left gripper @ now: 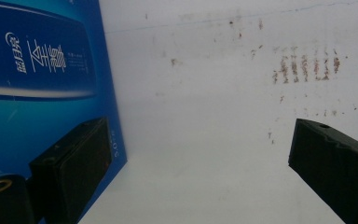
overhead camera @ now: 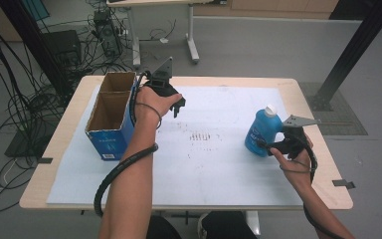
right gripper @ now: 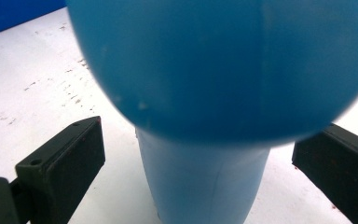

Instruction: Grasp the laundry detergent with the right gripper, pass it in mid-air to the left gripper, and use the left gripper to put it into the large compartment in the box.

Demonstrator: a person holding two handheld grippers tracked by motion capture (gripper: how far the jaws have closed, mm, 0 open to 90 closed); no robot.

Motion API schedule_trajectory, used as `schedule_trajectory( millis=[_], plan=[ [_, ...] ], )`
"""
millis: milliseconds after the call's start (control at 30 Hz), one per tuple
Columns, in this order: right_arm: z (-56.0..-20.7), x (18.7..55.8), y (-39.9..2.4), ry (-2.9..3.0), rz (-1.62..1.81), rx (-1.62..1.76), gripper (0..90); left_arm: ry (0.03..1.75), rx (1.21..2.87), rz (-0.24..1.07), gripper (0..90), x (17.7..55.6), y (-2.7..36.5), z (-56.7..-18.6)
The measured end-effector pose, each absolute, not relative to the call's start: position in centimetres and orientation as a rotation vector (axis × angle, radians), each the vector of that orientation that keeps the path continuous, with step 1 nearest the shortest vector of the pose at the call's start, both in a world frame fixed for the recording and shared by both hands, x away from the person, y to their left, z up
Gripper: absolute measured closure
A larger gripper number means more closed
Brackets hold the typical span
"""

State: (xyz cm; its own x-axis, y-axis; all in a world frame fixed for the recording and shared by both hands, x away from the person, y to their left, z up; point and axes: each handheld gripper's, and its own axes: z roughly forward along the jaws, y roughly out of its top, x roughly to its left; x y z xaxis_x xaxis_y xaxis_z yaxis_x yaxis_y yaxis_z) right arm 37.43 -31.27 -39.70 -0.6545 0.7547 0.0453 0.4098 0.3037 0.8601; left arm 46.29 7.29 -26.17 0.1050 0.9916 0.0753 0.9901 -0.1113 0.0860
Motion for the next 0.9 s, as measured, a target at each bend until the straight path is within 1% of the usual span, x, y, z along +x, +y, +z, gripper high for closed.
schedule_trajectory(
  millis=[900],
  plan=[
    [-39.75, 37.34, -31.03, 2.177, 1.312, 1.038, 1.7, 2.081, 2.321, 0.177, 6.4, 46.44, 7.11, -25.99]
  ],
)
